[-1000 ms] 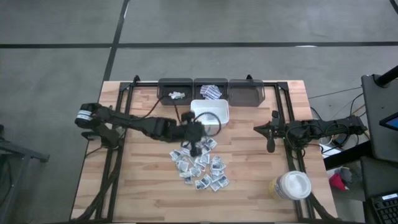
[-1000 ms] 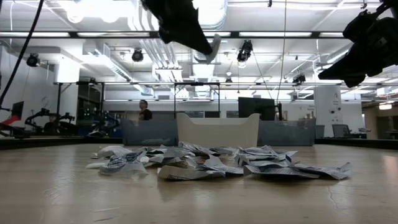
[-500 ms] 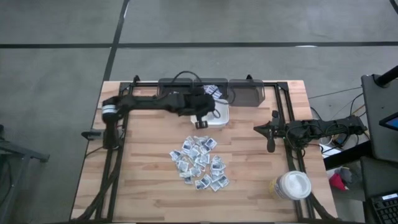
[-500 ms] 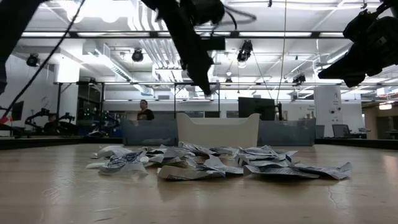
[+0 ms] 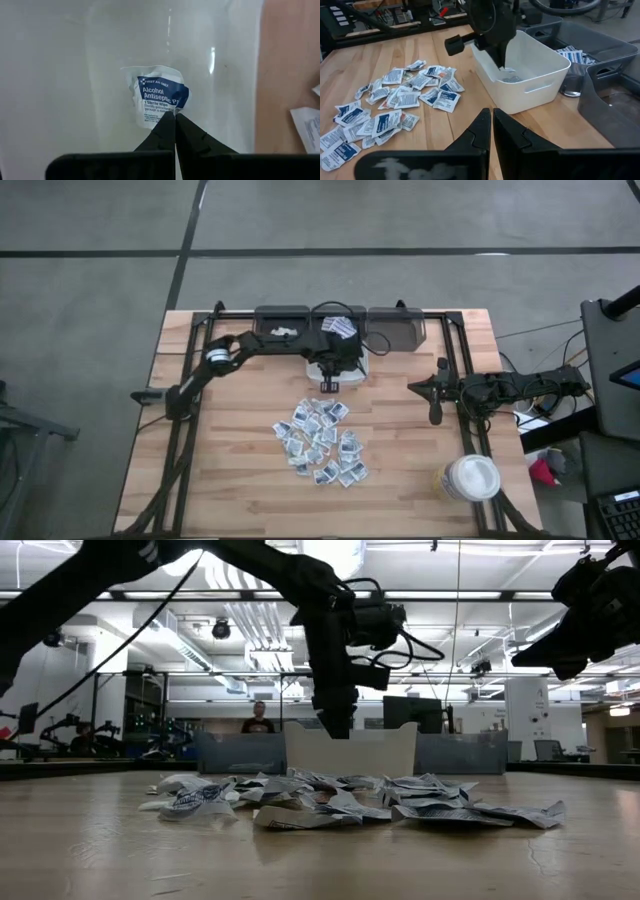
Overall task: Pick & Place First Aid Supplies
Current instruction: Put the blue alcohol pad into the white bin
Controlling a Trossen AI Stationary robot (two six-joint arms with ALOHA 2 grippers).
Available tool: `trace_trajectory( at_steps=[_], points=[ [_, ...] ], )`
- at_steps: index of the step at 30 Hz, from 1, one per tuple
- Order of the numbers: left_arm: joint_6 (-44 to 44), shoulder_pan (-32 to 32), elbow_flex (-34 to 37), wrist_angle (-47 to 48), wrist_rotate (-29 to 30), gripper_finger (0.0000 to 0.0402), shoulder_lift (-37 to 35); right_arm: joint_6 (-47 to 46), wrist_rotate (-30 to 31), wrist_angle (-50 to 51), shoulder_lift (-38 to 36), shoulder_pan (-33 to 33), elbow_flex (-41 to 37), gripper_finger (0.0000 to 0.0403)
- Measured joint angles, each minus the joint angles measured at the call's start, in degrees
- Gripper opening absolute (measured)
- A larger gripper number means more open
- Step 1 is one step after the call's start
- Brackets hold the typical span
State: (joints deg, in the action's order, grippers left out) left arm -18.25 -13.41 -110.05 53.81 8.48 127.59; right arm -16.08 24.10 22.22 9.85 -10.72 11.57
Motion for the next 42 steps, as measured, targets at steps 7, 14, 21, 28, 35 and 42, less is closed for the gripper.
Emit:
trace_trajectory(
  at_steps=[7, 14, 21, 28, 35, 42],
  points=[
    [-1.3, 0.0, -2.5, 0.2, 0.1, 0.0002, 1.0, 0.0, 0.0, 0.0, 0.0, 0.0, 0.0, 0.0018],
    [-1.5, -0.1, -2.3, 0.6, 0.1, 0.0053, 0.9, 0.2, 0.0, 0.0, 0.0, 0.0, 0.0, 0.0018],
    [4.0, 0.3, -9.2, 11.3, 0.6, 0.012, 0.6, 0.1, 0.0, 0.0, 0.0, 0.0, 0.0, 0.0018],
    [23.7, 3.7, -20.8, 36.9, -0.3, 0.0126, 0.4, 0.2, 0.0, 0.0, 0.0, 0.0, 0.0, 0.0018],
    [28.8, 8.7, -17.5, 36.0, -6.1, 0.0126, -2.6, 0.2, 0.0, 0.3, 0.1, 0.0, 0.0, 0.0018],
    [42.7, 12.6, -6.9, 32.8, -6.3, 0.0126, -6.9, 0.2, 0.0, 0.3, 0.0, 0.0, 0.0, 0.0018]
  ],
)
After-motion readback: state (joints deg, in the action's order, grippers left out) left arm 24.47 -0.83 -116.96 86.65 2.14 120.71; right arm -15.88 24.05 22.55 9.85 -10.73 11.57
